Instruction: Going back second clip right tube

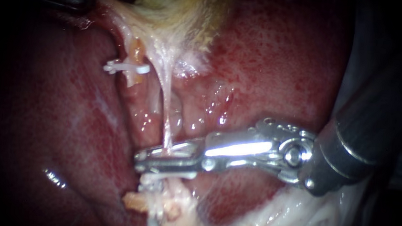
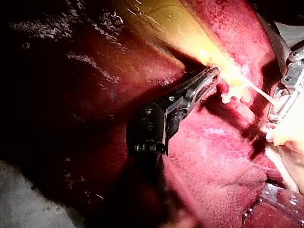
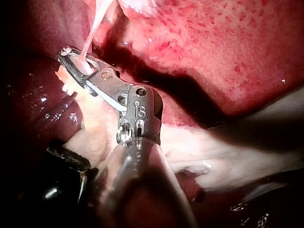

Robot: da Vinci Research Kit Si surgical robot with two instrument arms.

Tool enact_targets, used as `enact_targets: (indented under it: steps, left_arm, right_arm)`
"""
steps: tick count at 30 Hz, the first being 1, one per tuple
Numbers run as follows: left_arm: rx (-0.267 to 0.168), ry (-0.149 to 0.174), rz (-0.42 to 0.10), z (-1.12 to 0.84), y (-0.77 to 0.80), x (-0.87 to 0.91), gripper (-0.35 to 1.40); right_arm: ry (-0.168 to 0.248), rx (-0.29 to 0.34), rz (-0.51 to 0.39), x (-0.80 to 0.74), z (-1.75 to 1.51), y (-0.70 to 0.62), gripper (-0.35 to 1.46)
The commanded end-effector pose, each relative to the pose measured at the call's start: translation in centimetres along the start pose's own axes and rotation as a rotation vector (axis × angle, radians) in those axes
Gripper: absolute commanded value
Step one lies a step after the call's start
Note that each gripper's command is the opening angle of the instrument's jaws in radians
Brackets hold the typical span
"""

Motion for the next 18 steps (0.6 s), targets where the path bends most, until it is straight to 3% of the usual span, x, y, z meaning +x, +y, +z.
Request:
enact_targets:
  steps: [1,4,6,11,13,18]
  left_arm:
    - [0.001,0.000,0.000,0.00,0.00,0.00,-0.35]
    - [0.002,0.000,0.000,0.02,0.00,-0.01,-0.35]
    - [0.002,0.001,0.000,0.03,0.00,-0.01,-0.35]
    - [0.002,0.001,0.000,0.03,0.00,-0.01,-0.35]
    - [0.002,0.001,0.000,0.03,0.00,-0.01,-0.35]
    - [0.002,0.001,0.000,0.03,0.00,-0.01,-0.35]
  right_arm:
    - [-0.001,0.001,0.005,-0.02,0.02,0.02,-0.12]
    - [0.016,-0.026,-0.057,-0.03,0.10,0.08,0.32]
    - [0.040,-0.067,-0.082,-0.03,0.16,0.14,0.46]
    - [0.063,-0.123,-0.147,-0.05,0.16,0.28,0.49]
    - [0.034,-0.173,-0.185,-0.05,0.11,0.33,0.49]
    - [-0.004,-0.226,-0.243,-0.07,0.03,0.35,0.49]
